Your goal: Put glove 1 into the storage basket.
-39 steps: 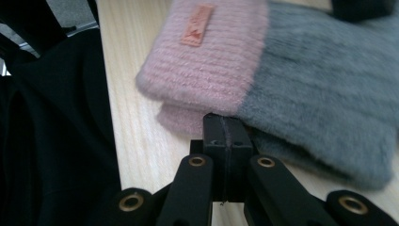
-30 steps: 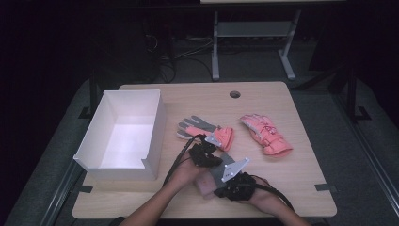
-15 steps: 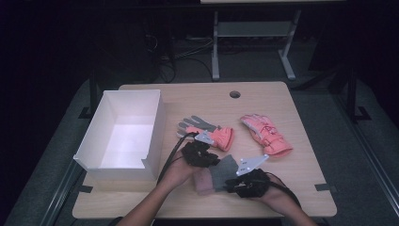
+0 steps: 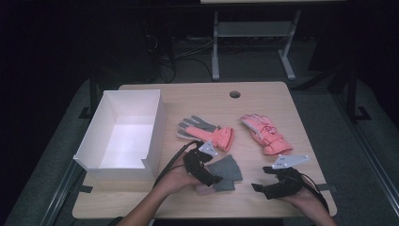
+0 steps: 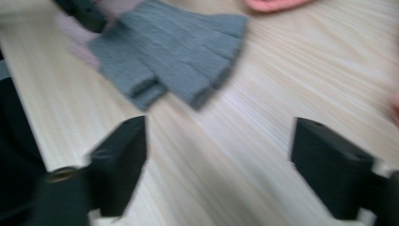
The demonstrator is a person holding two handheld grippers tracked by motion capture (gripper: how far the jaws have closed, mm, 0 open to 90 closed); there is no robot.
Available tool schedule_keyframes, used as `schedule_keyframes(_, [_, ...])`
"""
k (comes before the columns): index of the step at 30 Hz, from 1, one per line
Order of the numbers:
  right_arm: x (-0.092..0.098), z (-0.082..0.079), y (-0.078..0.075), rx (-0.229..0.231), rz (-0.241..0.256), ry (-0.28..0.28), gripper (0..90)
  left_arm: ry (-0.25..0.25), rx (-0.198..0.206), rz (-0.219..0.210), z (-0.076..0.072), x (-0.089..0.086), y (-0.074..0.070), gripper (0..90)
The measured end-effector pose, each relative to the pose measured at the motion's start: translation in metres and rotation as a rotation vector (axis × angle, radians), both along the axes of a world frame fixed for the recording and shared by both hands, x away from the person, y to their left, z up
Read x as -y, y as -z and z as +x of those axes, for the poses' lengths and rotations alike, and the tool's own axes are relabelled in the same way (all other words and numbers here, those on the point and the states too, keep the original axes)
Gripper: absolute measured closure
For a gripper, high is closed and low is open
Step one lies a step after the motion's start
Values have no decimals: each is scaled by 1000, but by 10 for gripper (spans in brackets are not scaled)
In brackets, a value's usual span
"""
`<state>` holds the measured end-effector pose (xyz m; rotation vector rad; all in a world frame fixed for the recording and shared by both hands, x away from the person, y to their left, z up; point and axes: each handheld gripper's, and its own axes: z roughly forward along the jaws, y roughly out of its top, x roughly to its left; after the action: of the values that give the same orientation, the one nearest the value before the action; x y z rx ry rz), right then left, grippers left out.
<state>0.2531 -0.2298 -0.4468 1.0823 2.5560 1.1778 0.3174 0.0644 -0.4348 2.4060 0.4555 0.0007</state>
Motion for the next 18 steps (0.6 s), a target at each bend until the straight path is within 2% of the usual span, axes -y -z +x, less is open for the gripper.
schedule_keyframes(1, [2, 2, 1, -4, 8, 9, 130, 12, 4, 9, 0, 1, 1, 127])
schedule_keyframes(3, [2, 4, 2, 17, 2, 33, 119, 18, 9, 26, 0, 4, 4, 127])
schedule_keyframes(6, [1, 6, 4, 22, -1, 29, 86, 22, 9, 49, 0, 7, 10, 126])
schedule_keyframes(13, [2, 7, 6, 35, -8, 32, 81, 21, -8, 70, 2, 11, 20, 125])
schedule_keyframes(18, [3, 8, 6, 28, -12, 37, 82, 26, -13, 80, 3, 11, 23, 125])
